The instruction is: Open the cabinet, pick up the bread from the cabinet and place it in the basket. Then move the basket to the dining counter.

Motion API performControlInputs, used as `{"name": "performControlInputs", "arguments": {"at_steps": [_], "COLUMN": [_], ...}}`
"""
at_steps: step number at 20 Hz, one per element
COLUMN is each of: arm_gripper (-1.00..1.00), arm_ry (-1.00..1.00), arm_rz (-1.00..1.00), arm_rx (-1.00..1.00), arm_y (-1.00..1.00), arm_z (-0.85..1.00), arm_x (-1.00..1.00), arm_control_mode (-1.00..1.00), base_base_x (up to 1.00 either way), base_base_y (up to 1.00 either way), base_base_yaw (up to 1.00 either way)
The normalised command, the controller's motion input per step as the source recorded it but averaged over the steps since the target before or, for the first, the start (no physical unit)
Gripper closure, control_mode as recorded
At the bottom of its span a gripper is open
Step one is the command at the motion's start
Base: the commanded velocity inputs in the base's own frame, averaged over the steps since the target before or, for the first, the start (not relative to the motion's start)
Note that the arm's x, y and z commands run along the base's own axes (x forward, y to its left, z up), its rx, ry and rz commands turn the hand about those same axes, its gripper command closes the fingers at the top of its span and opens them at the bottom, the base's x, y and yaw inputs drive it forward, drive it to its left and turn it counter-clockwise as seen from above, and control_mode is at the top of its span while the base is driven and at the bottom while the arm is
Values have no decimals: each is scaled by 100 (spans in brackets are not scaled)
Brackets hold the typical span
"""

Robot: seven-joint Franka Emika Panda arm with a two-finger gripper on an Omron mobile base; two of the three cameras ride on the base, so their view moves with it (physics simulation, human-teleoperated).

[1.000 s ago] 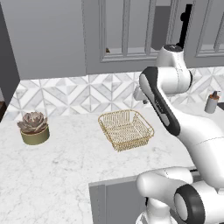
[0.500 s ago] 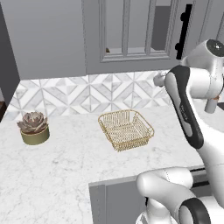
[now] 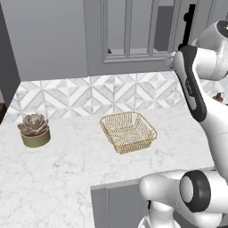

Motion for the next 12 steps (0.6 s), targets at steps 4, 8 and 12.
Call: {"name": "performControlInputs", "arguments": {"at_steps": [4,8,12], "arm_gripper": [-100,-100,-100], "arm_ry": [-6,2,0], "arm_rz": [-8,-14,-8], "arm_rx": [15,14,16], "arm_y": [-18,-4,-4], "arm_z": [40,39,22], "arm_x": [1,52,43], "arm_control_mode": [-100,-100,-100], "base_base_x": [0,0,0], "base_base_y": [0,0,0], "base_base_yaw": [0,0,0]}}
